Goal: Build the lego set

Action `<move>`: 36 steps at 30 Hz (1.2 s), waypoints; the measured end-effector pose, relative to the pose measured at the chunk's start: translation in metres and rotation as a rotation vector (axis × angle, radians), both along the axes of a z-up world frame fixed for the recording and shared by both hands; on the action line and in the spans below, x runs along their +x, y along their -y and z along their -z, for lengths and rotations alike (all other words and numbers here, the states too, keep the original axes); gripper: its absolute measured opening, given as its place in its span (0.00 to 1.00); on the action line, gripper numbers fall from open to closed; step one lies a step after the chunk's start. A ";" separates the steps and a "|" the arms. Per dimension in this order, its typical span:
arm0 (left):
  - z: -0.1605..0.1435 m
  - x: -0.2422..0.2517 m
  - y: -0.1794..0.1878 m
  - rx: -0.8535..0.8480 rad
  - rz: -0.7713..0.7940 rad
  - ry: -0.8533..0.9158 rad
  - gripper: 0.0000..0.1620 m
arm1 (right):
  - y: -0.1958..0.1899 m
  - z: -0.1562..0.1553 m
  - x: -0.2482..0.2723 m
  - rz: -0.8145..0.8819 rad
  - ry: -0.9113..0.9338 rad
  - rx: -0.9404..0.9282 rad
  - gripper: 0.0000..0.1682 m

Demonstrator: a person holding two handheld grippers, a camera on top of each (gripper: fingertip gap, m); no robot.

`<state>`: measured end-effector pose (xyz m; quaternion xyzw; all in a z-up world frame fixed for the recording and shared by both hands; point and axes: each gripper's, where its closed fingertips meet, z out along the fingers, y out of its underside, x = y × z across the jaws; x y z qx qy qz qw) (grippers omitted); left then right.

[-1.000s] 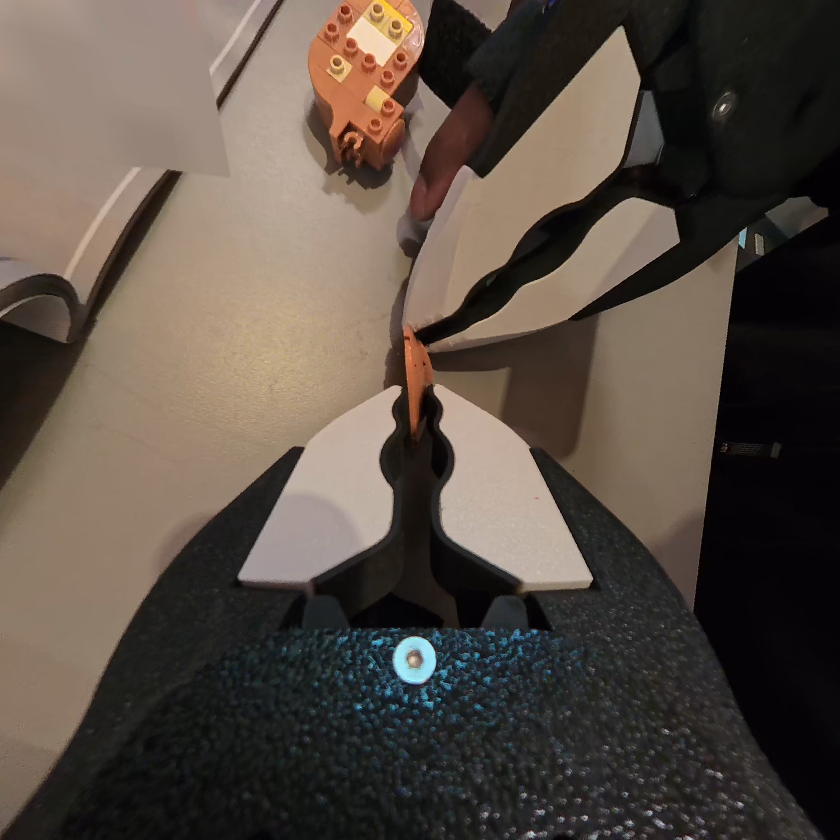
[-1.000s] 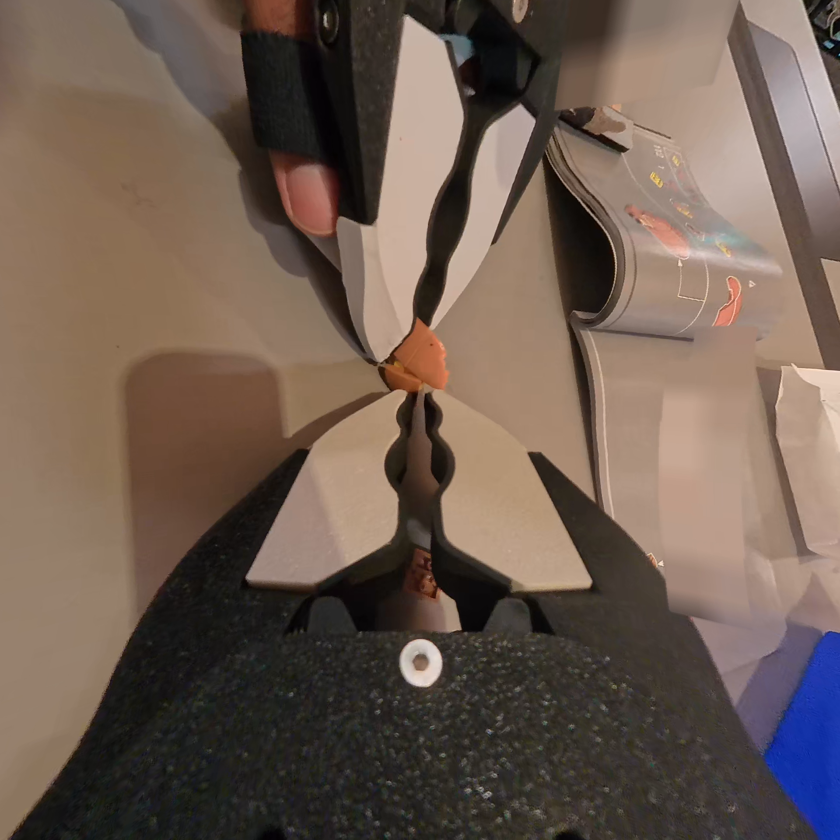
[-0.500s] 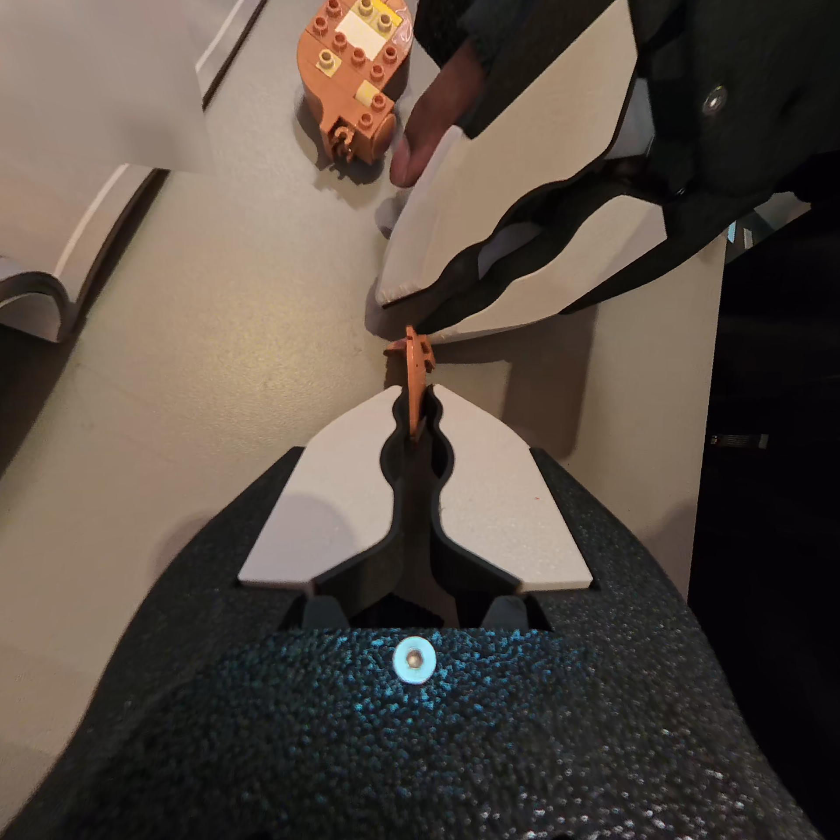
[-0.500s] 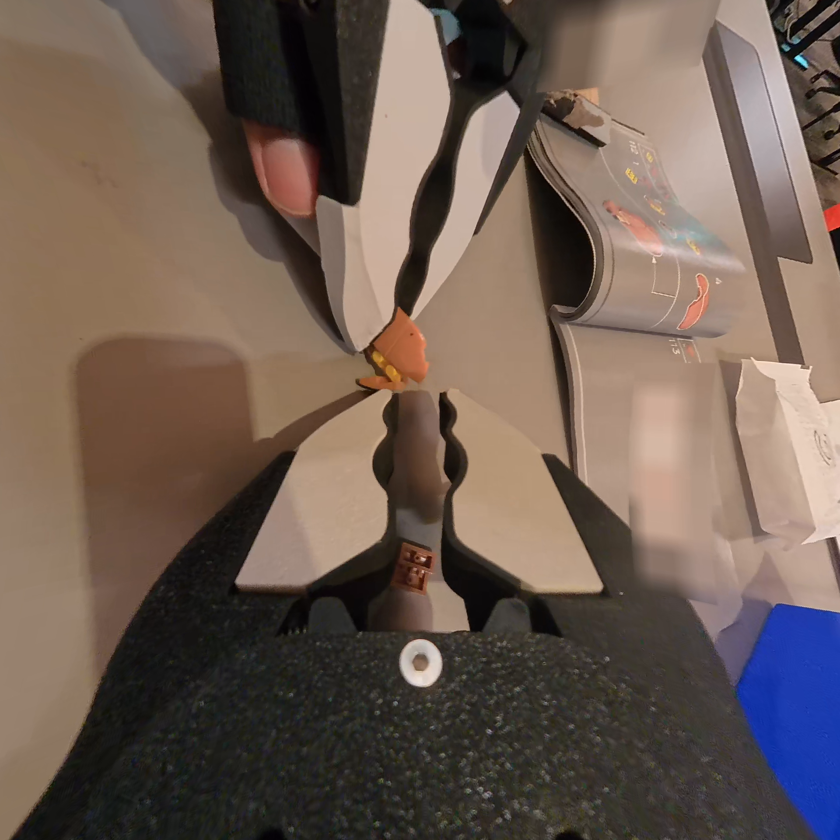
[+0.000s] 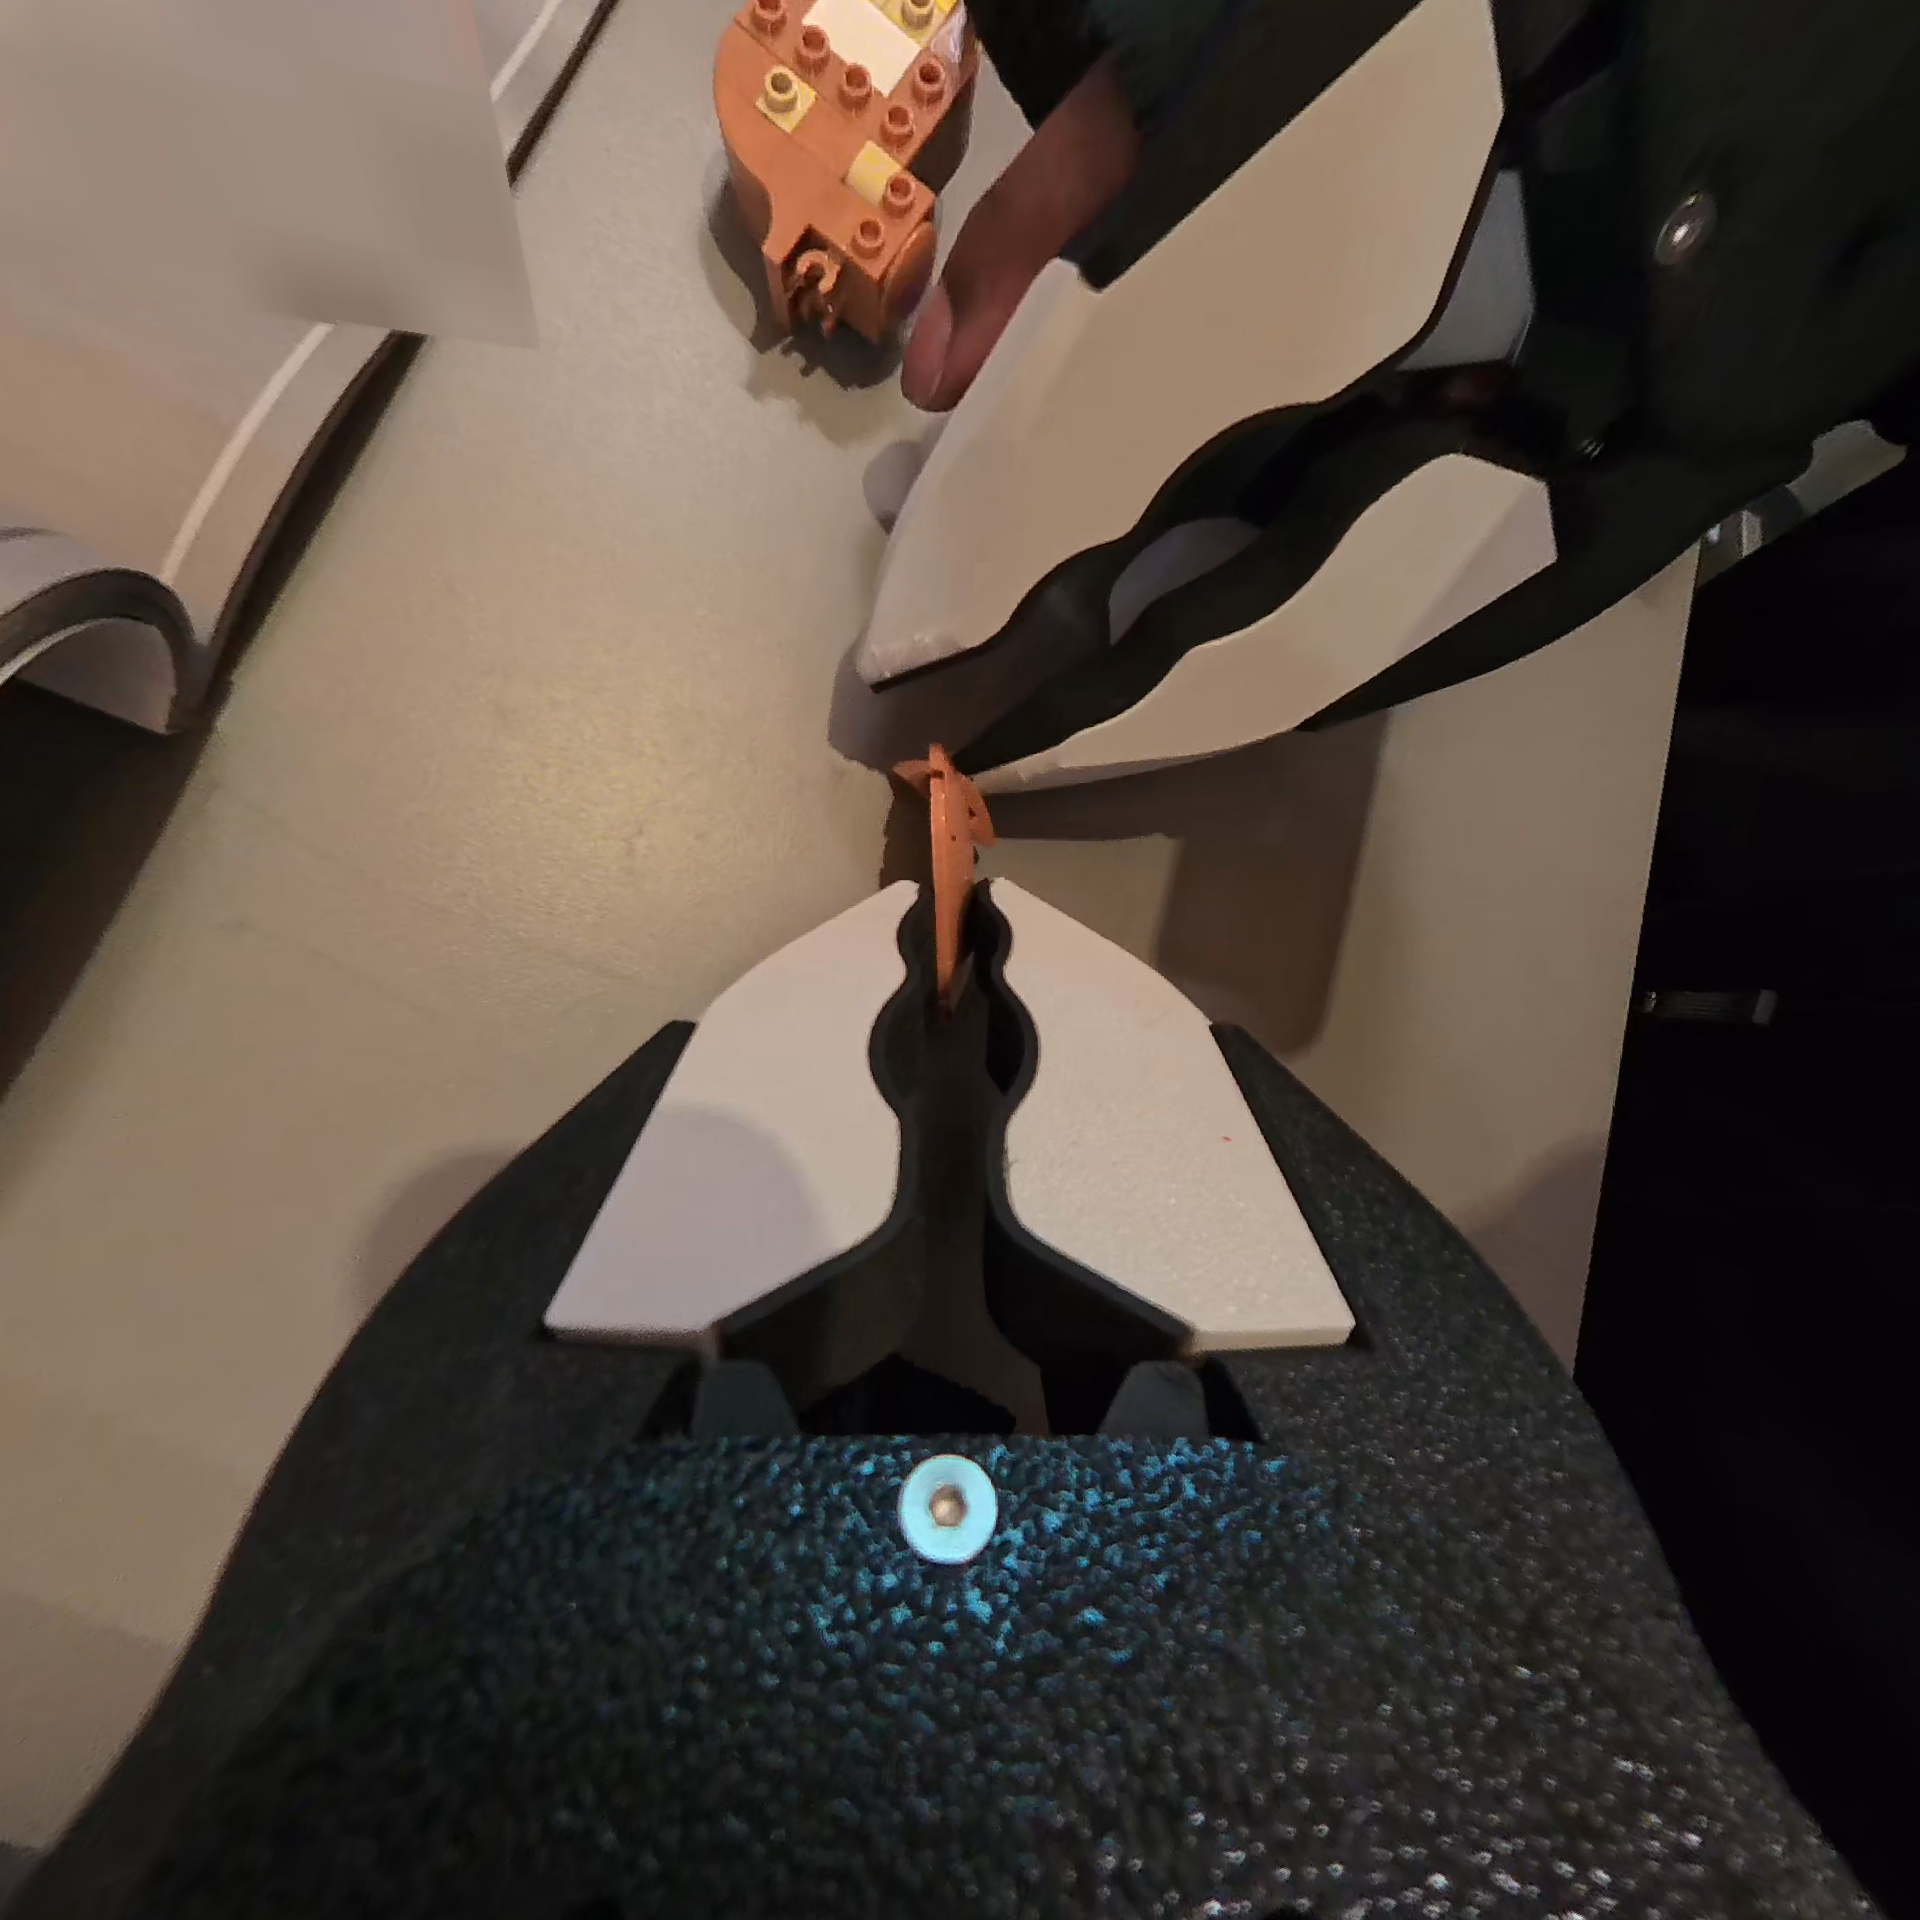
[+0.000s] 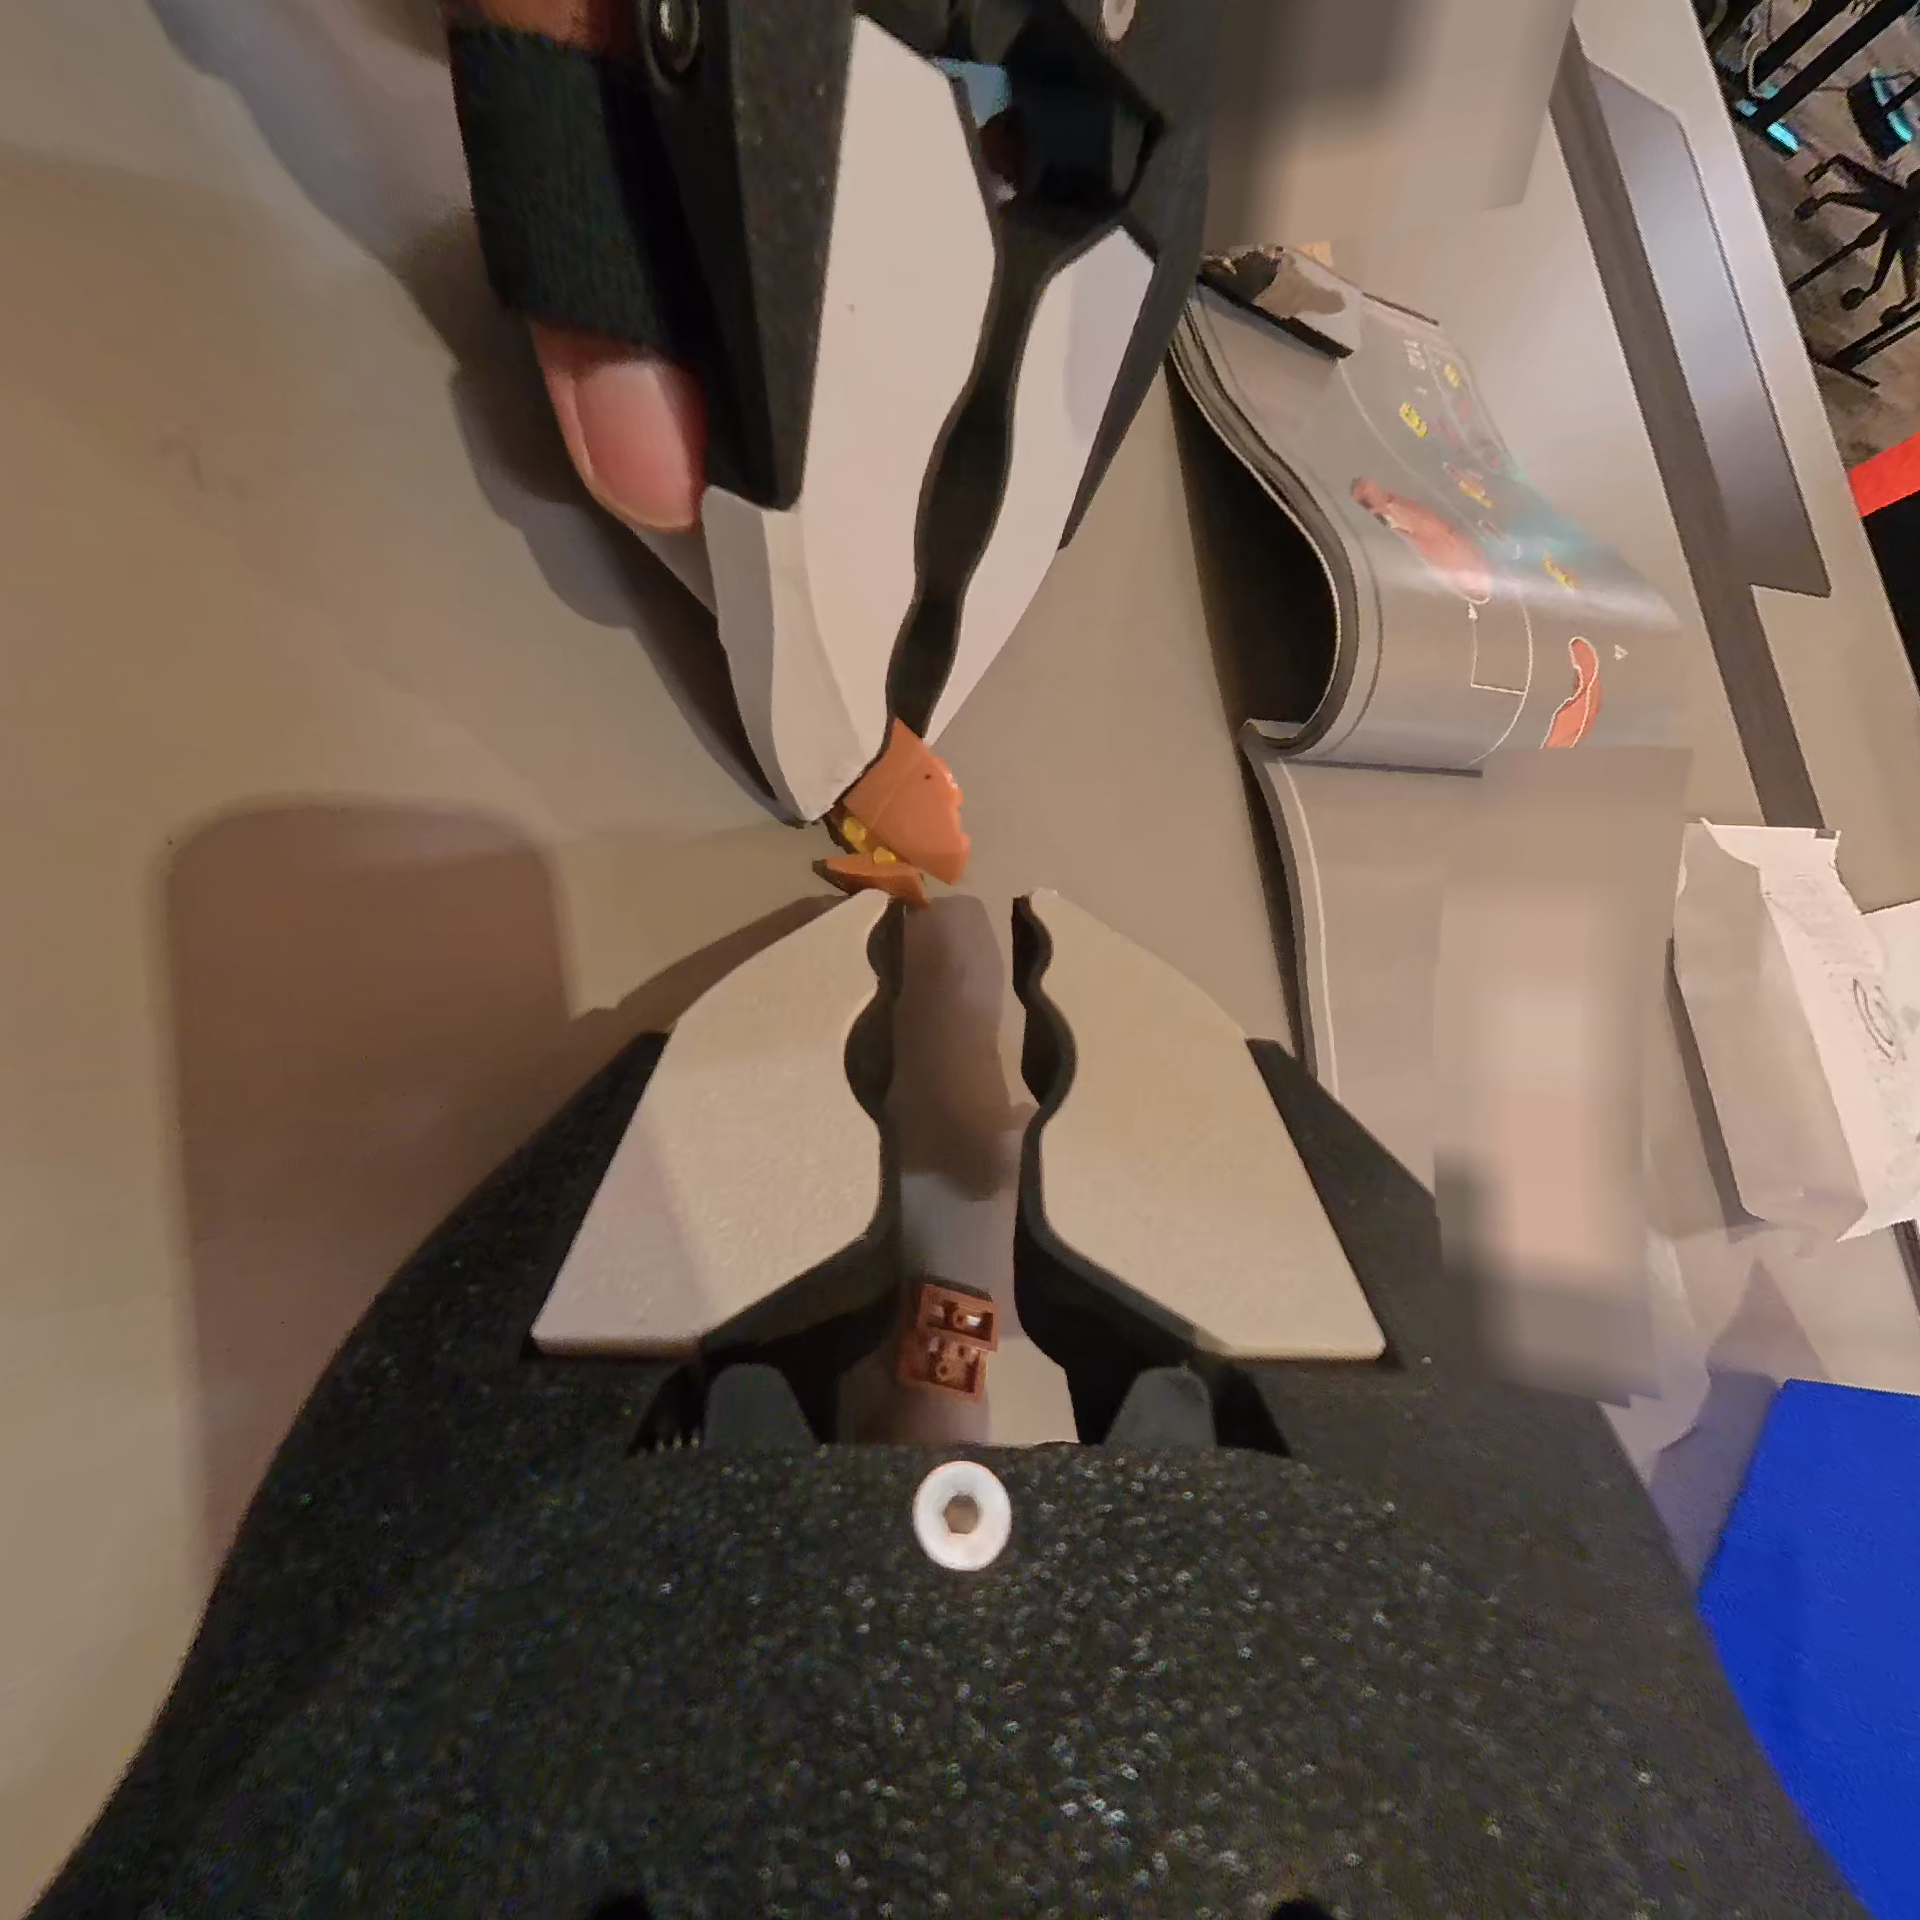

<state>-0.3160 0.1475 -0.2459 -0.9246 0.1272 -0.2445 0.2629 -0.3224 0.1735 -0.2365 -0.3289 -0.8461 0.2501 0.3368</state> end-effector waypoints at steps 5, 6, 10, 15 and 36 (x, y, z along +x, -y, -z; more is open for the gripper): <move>0.000 -0.002 0.003 -0.011 0.005 -0.011 0.04 | 0.004 0.000 -0.001 -0.001 0.004 -0.018 0.13; 0.000 -0.002 0.003 -0.014 0.007 -0.012 0.04 | 0.005 0.000 -0.002 -0.002 0.009 -0.025 0.13; 0.000 -0.003 0.006 -0.024 0.025 -0.031 0.04 | 0.008 0.000 -0.002 -0.012 0.036 -0.062 0.14; 0.000 -0.003 0.009 -0.033 0.066 -0.081 0.04 | 0.014 0.001 -0.002 -0.074 0.073 -0.091 0.14; -0.004 0.016 0.037 -0.058 0.354 -0.249 0.04 | 0.053 0.005 0.022 -0.327 0.213 -0.158 0.09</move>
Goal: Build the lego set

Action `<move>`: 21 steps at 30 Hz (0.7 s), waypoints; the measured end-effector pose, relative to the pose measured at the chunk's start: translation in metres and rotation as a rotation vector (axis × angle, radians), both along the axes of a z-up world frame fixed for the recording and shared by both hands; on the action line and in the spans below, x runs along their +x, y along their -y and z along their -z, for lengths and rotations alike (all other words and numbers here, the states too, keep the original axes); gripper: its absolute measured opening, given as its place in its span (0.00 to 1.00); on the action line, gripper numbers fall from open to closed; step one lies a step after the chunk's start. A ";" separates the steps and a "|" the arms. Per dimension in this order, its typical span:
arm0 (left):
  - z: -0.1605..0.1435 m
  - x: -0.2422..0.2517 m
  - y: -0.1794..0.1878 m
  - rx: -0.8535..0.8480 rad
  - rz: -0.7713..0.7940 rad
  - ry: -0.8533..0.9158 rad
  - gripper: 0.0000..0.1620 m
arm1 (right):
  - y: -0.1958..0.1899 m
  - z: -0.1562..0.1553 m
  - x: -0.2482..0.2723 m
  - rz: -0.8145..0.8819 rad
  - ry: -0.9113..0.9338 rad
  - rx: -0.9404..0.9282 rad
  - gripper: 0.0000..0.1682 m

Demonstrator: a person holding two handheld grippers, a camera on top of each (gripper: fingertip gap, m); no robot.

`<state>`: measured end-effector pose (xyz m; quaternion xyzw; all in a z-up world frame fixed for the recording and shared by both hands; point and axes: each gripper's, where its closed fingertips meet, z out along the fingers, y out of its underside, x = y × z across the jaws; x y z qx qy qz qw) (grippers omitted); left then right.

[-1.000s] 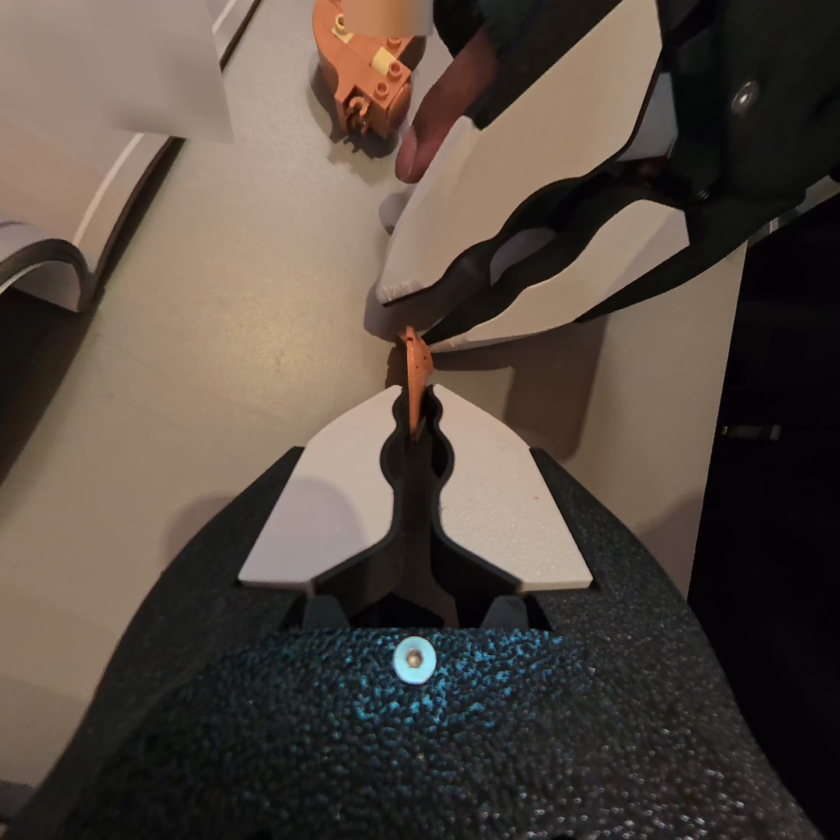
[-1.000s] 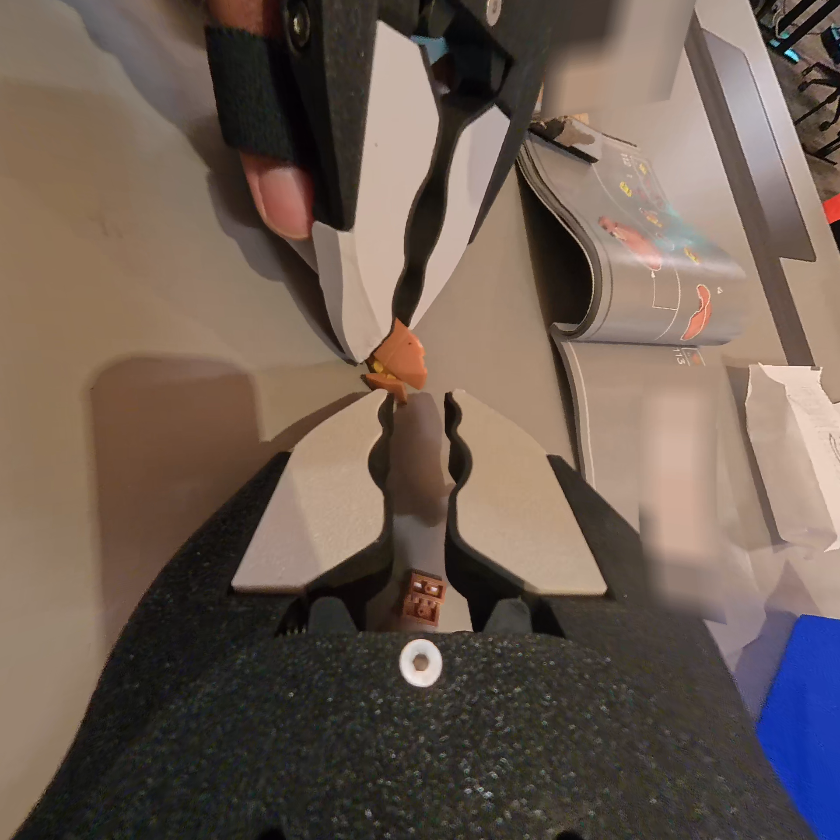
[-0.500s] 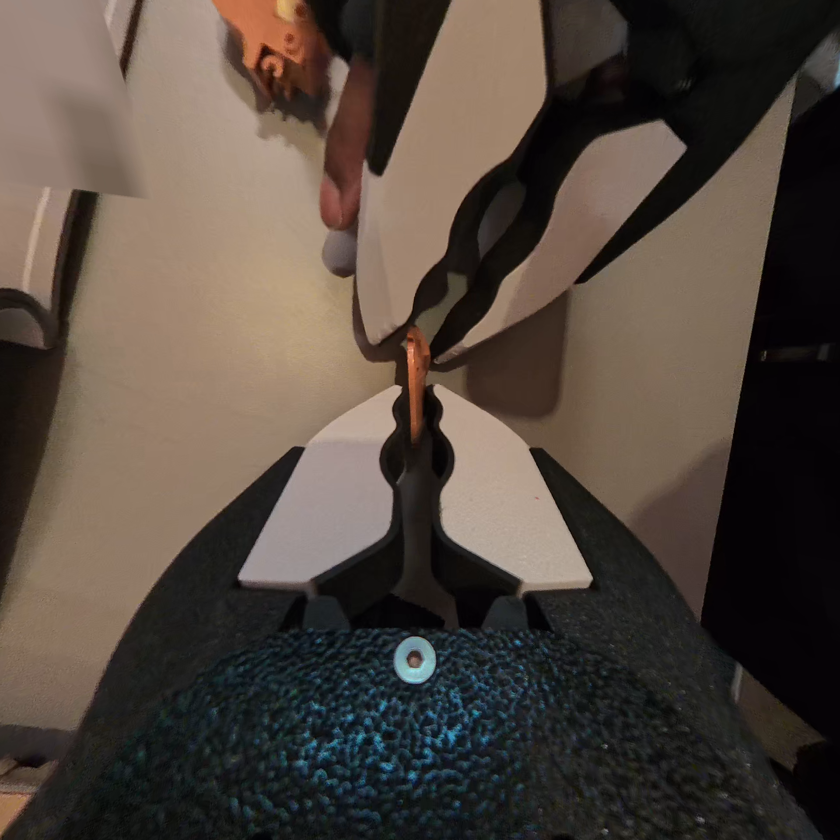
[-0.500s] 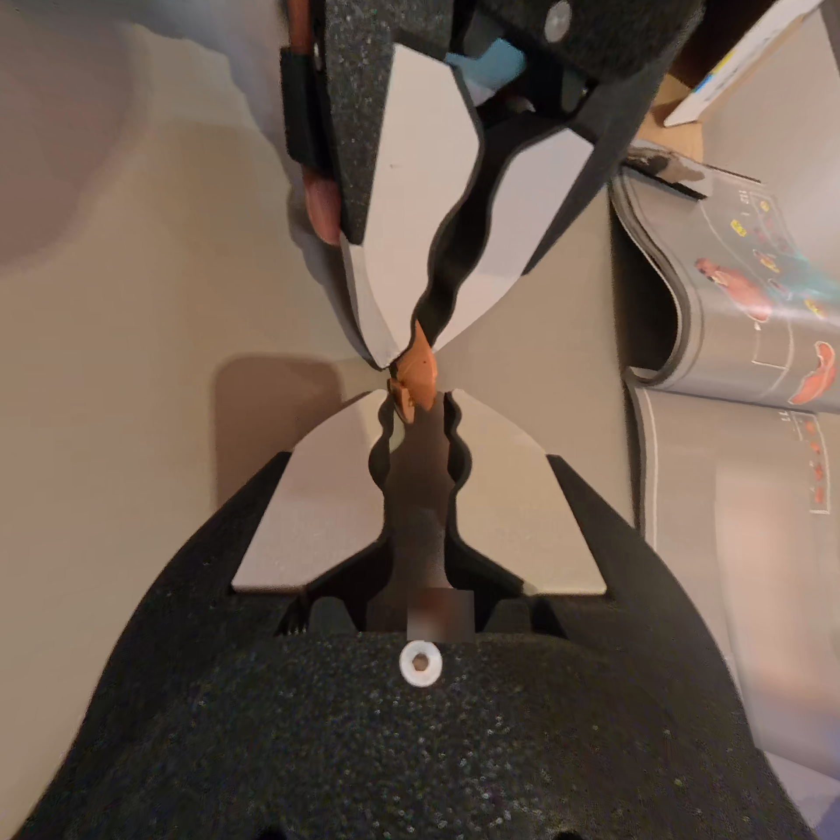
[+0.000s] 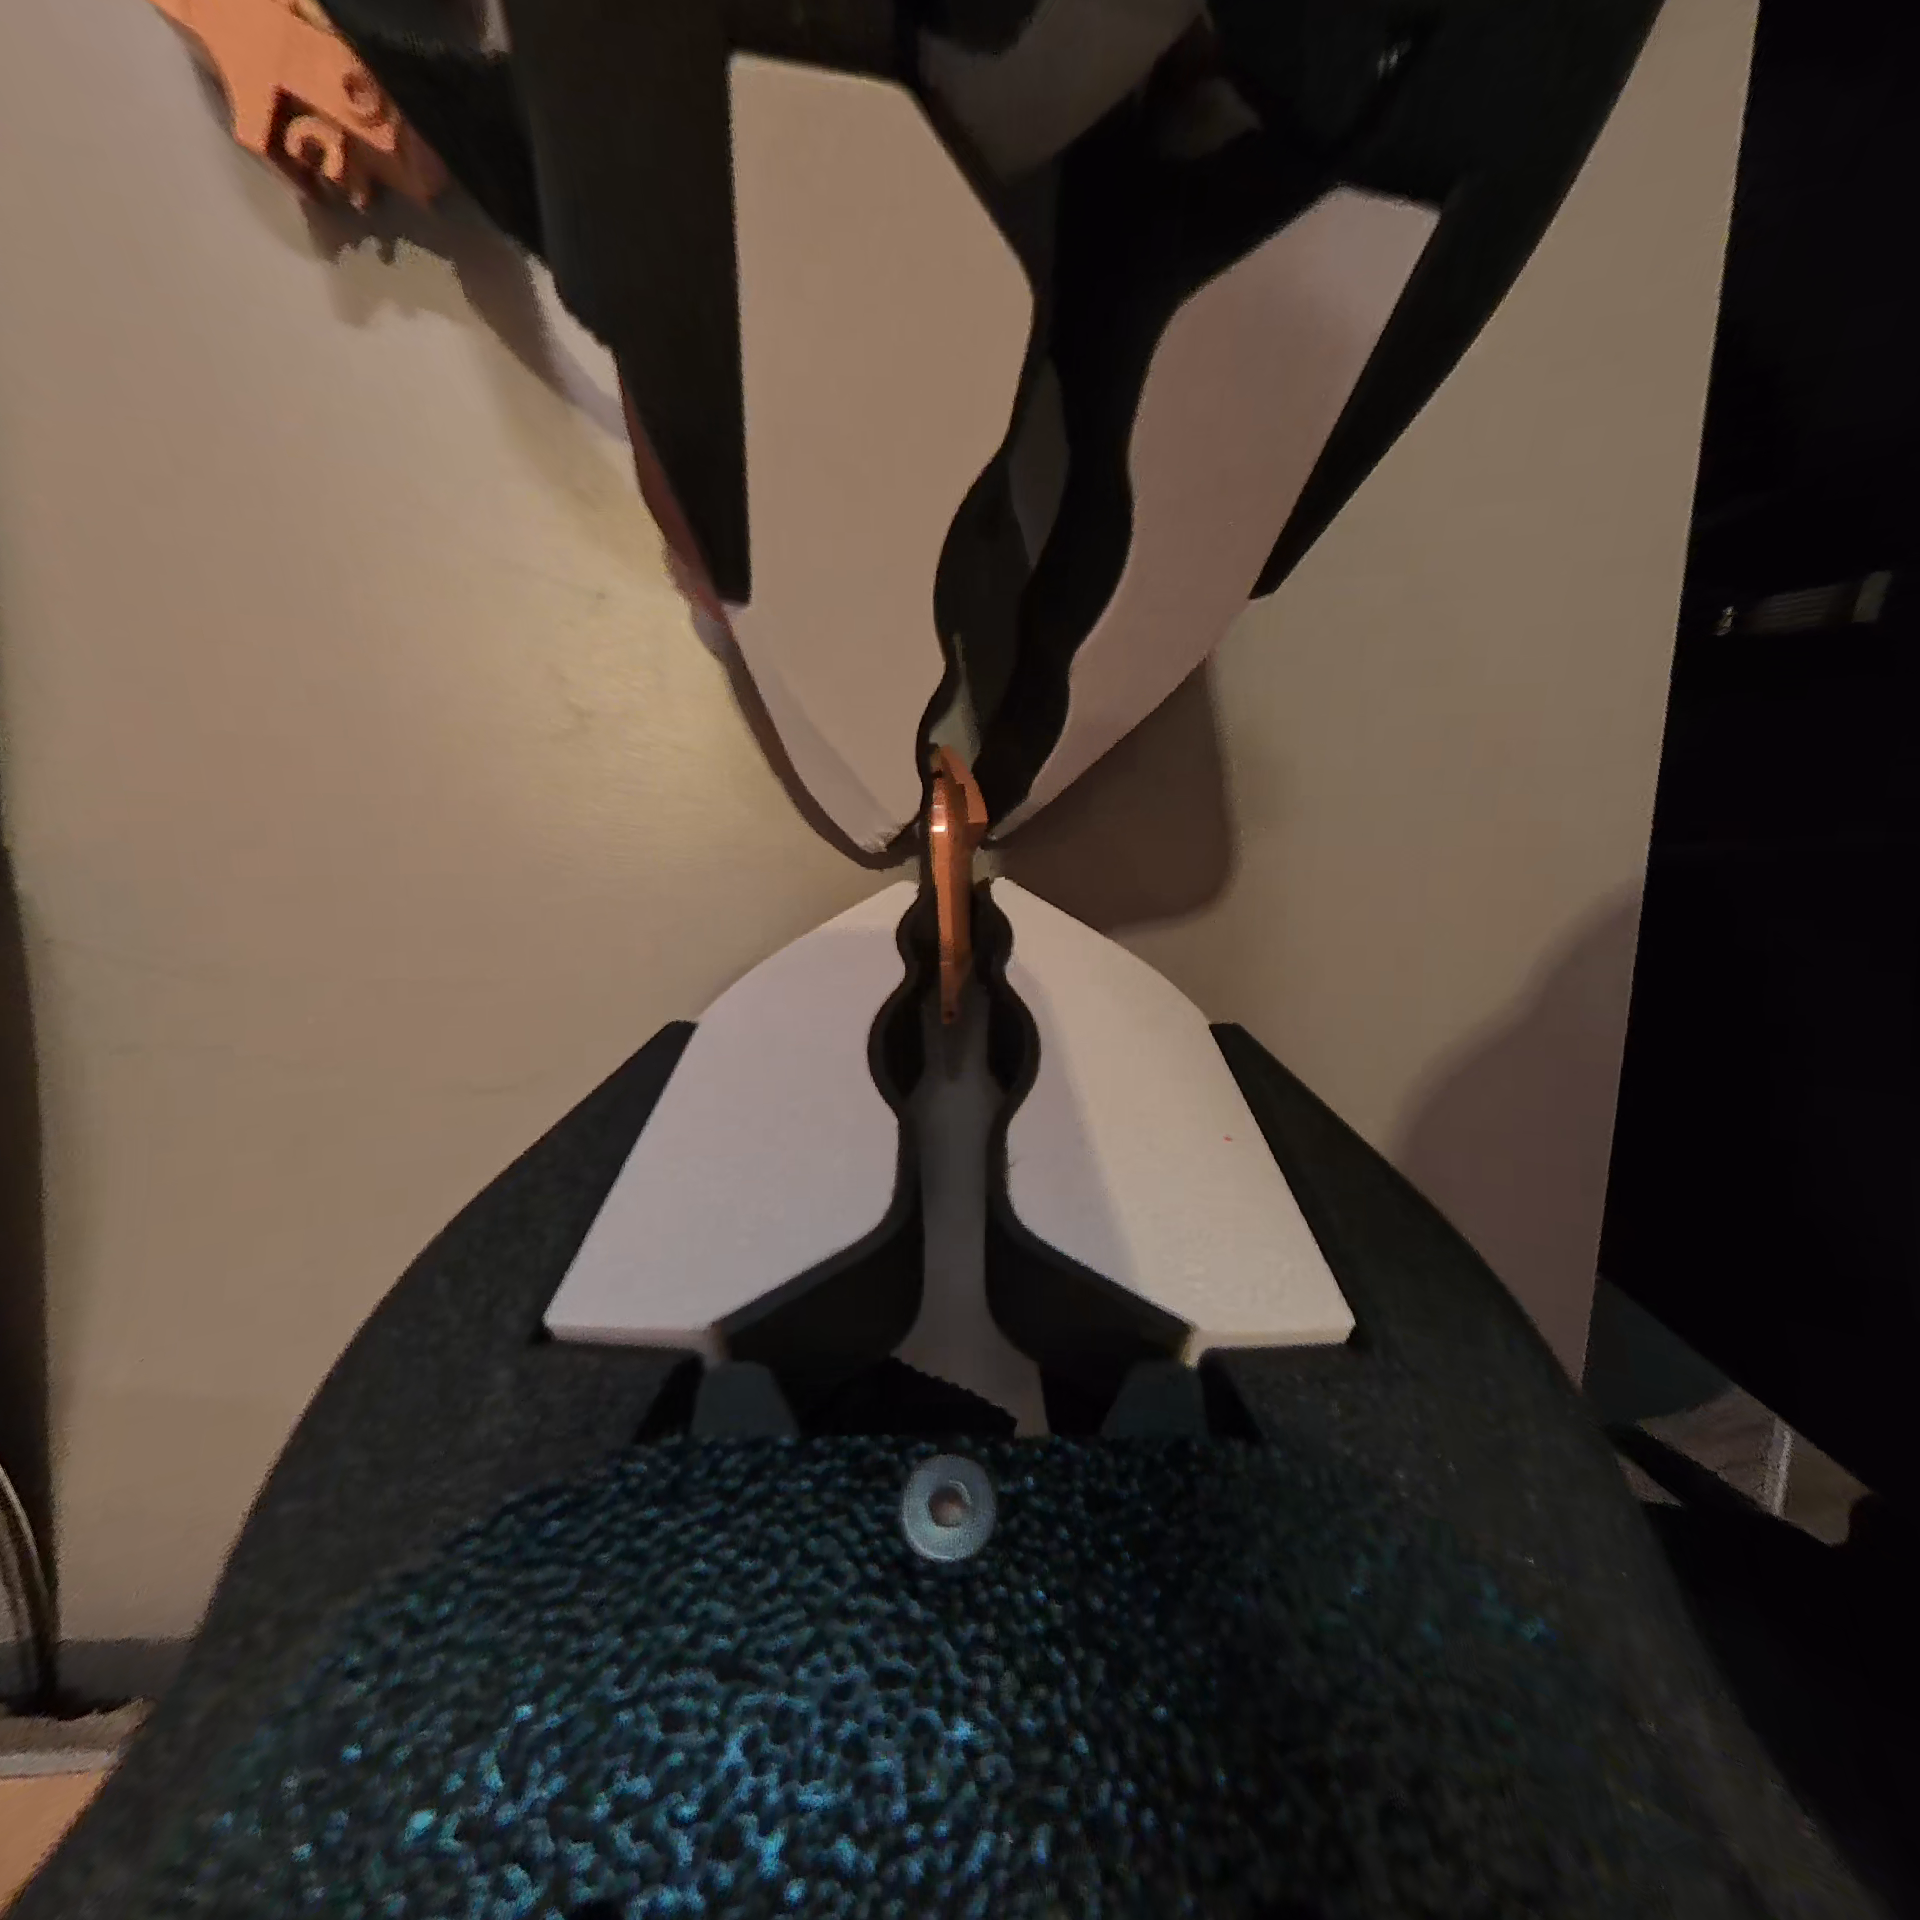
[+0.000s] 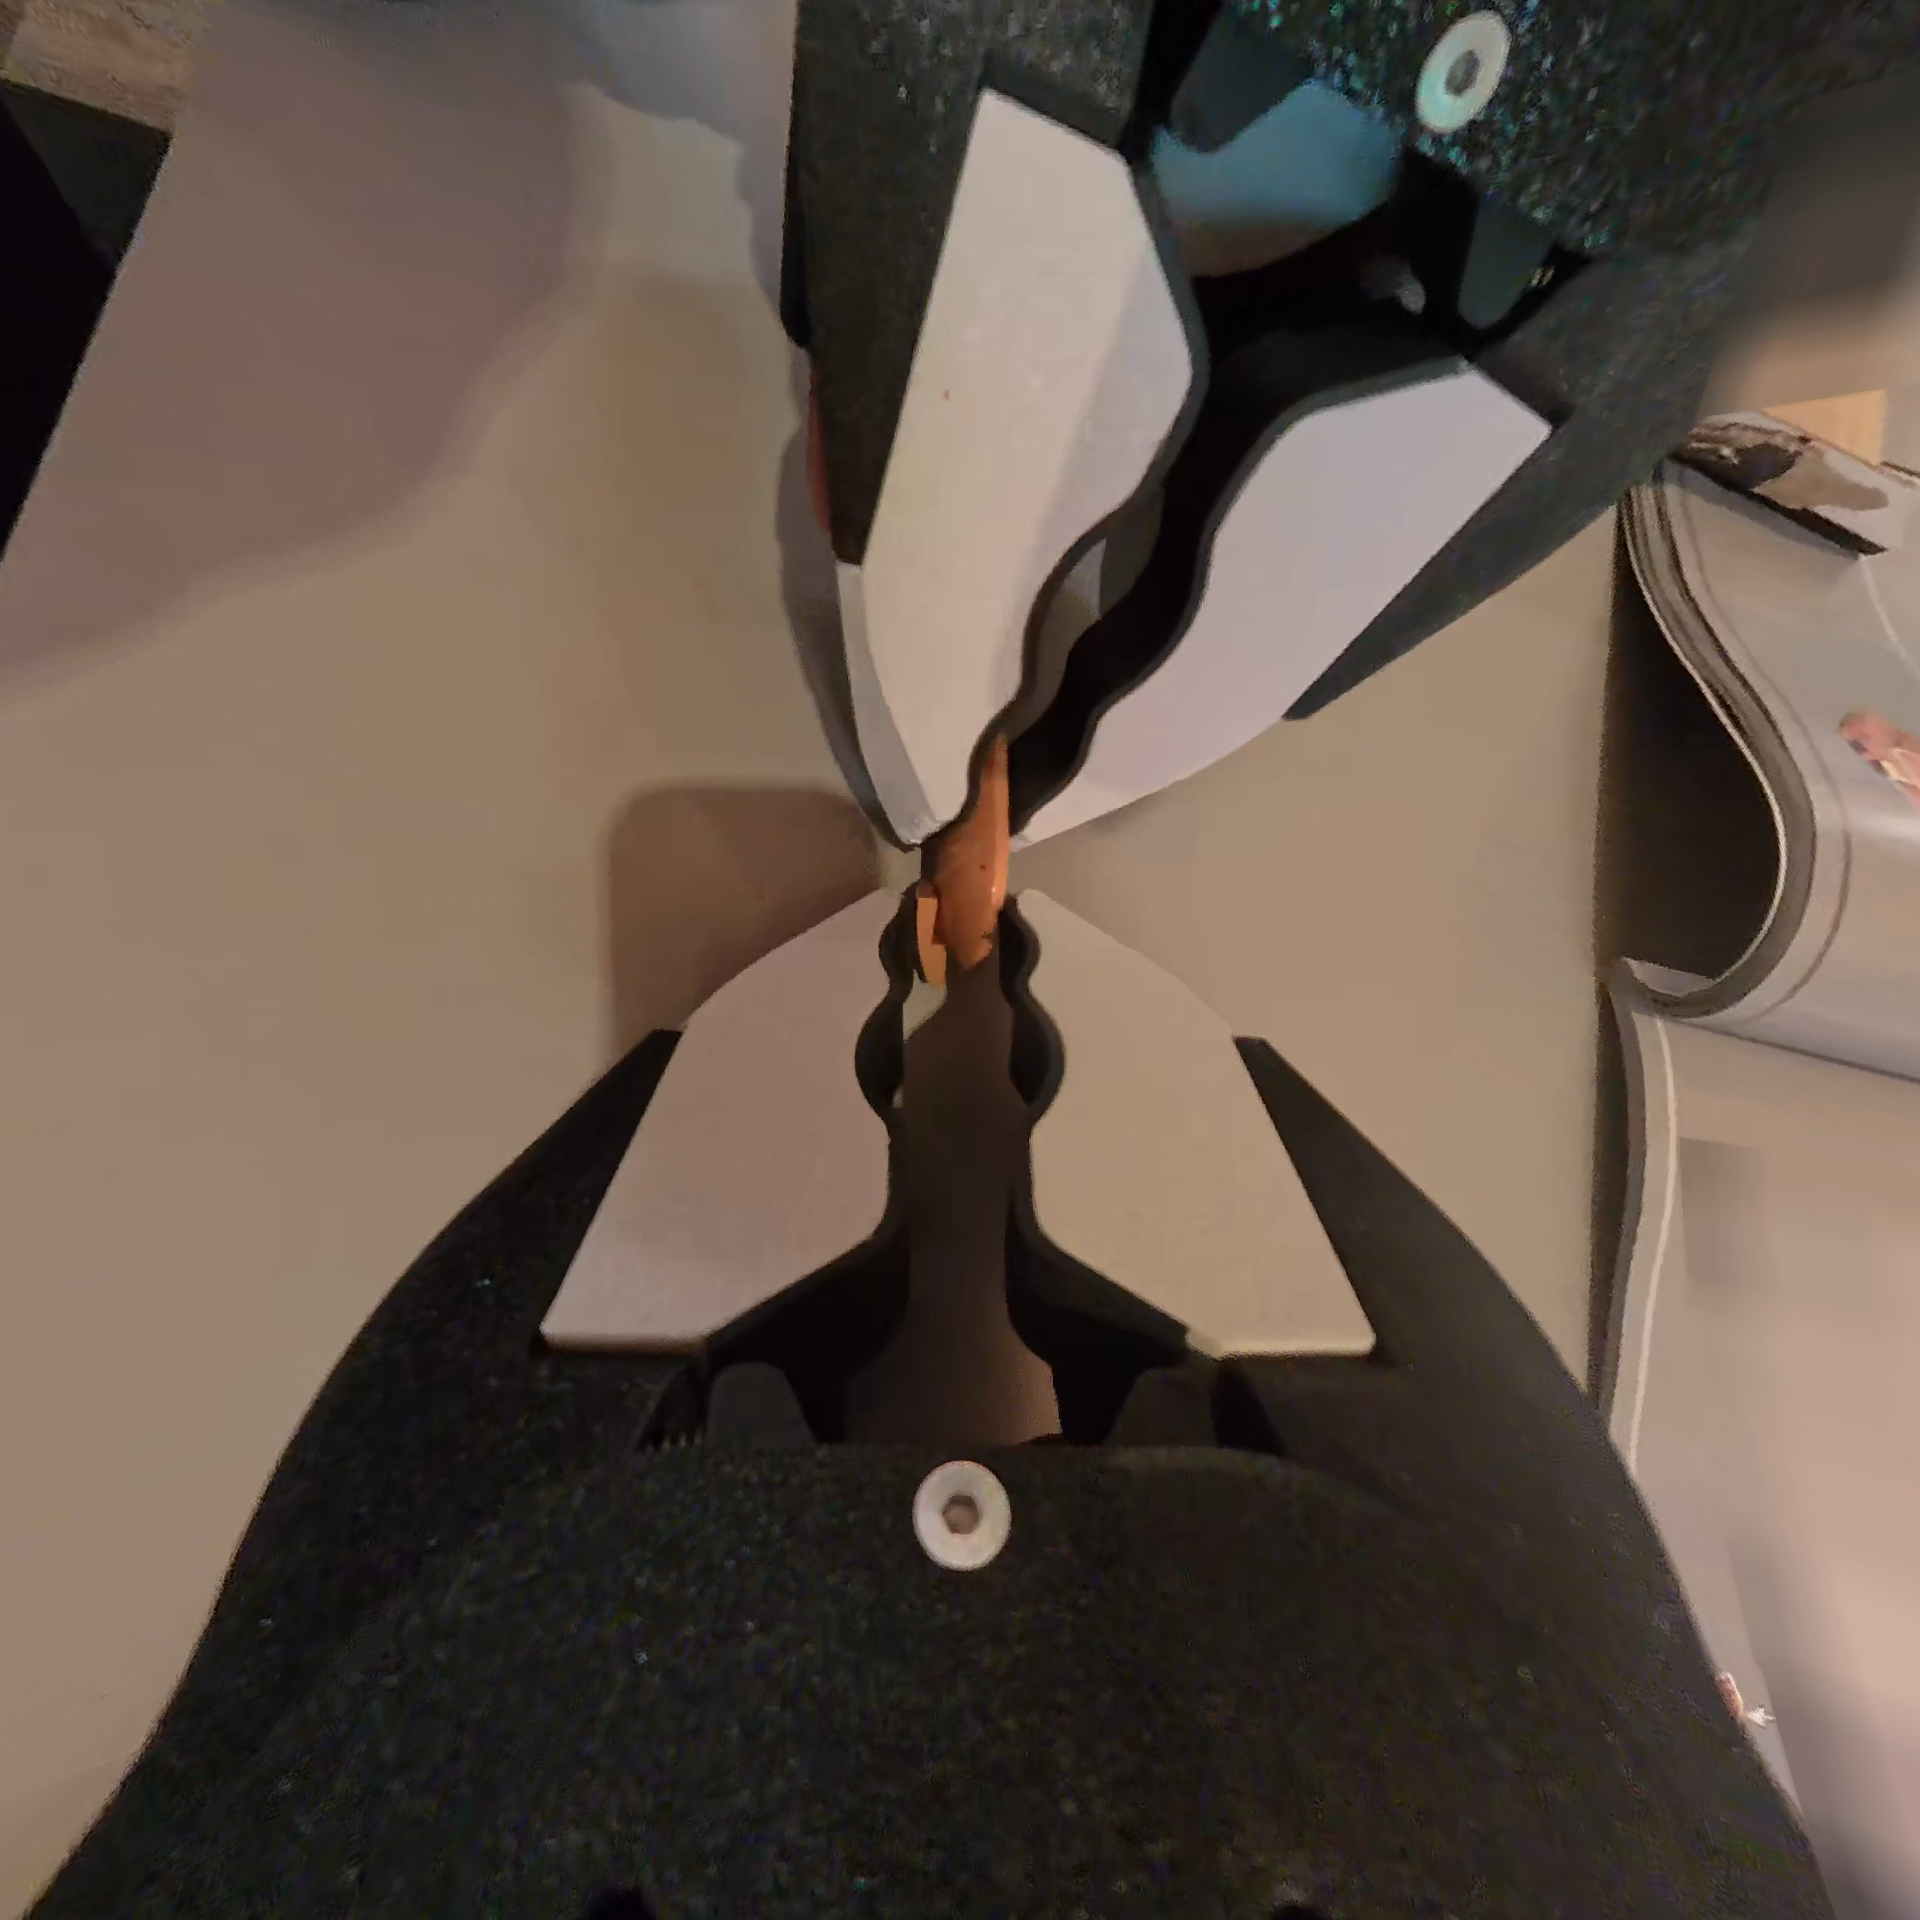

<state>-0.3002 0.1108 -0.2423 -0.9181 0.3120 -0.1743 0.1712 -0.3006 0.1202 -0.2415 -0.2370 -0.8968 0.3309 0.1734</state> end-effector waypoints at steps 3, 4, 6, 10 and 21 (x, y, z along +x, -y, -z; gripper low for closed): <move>-0.001 0.003 0.003 -0.019 0.042 -0.034 0.04 | 0.005 -0.001 0.003 -0.021 0.012 0.009 0.09; -0.002 0.004 0.005 -0.025 0.055 -0.043 0.04 | 0.006 -0.001 0.004 -0.027 0.014 0.011 0.08; -0.003 0.005 0.007 -0.033 0.074 -0.052 0.04 | 0.008 -0.002 0.007 -0.037 0.021 0.004 0.08; -0.004 0.006 0.009 -0.042 0.081 -0.051 0.04 | 0.011 -0.003 0.009 -0.045 0.029 -0.012 0.06; -0.009 0.005 0.003 0.006 0.054 0.009 0.05 | 0.005 -0.008 0.005 0.026 0.076 -0.107 0.05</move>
